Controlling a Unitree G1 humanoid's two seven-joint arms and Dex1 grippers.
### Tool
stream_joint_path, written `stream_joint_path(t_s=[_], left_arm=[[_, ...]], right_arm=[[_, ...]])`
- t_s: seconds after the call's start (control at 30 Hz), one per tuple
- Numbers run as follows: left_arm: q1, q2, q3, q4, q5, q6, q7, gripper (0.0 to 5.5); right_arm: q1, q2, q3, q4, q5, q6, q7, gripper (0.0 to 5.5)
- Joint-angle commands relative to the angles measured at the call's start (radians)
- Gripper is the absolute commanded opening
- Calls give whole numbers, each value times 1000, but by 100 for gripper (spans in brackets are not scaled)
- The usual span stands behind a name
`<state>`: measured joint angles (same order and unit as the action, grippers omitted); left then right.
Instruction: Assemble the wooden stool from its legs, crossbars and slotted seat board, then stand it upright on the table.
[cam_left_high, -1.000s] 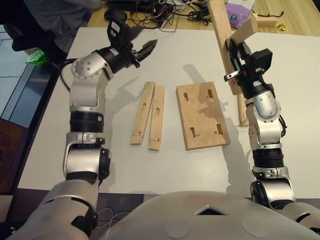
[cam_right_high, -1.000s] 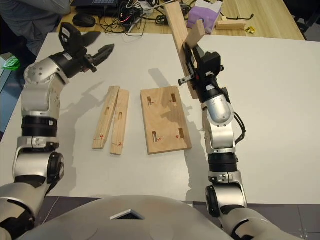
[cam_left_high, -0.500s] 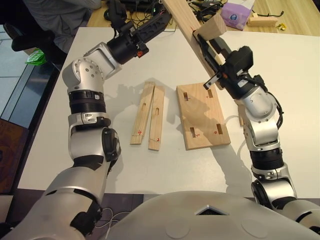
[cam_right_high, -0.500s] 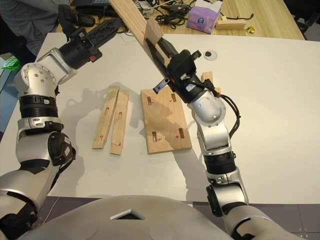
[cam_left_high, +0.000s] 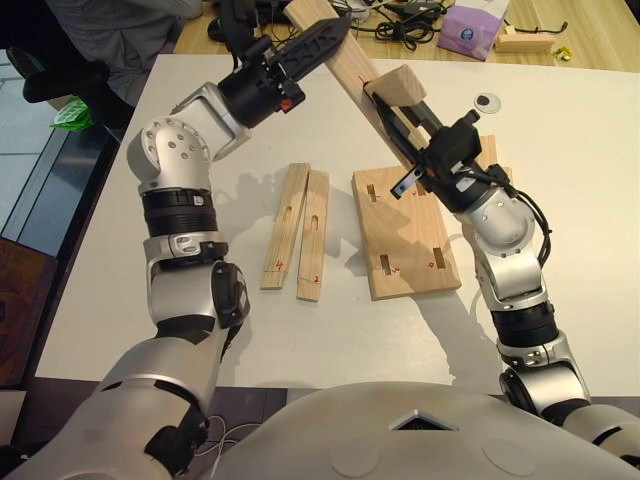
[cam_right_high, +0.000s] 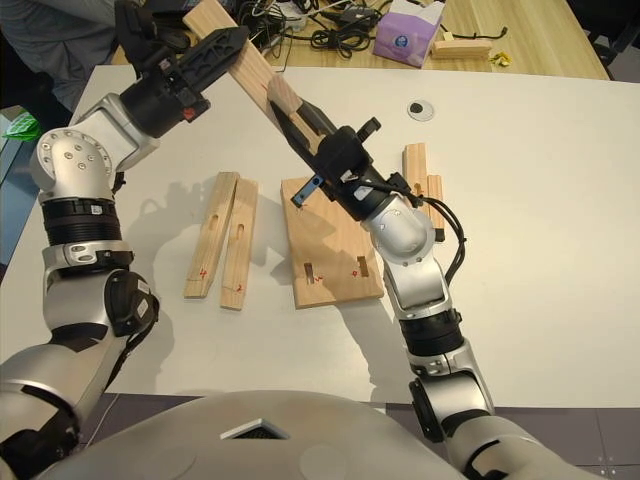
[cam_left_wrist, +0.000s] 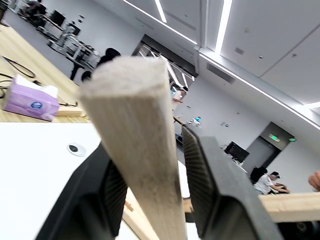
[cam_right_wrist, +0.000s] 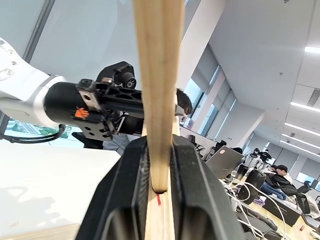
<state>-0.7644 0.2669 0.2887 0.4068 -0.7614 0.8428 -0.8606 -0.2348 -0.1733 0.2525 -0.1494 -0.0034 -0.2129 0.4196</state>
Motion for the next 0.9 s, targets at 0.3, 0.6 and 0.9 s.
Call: stream_joint_path(t_s=[0.3, 0.6, 0.9], left_arm=[[64, -78, 69, -203, -112, 60, 226, 104], [130, -50, 93, -340, 8, -63, 498, 103], [269, -75, 140, -849, -56, 171, 920, 103]], right_arm=[[2, -44, -19, 99, -103, -59, -49, 147], [192, -219, -149, 68, -112, -42, -28, 286], [400, -457, -222, -98, 149, 134, 296, 352]])
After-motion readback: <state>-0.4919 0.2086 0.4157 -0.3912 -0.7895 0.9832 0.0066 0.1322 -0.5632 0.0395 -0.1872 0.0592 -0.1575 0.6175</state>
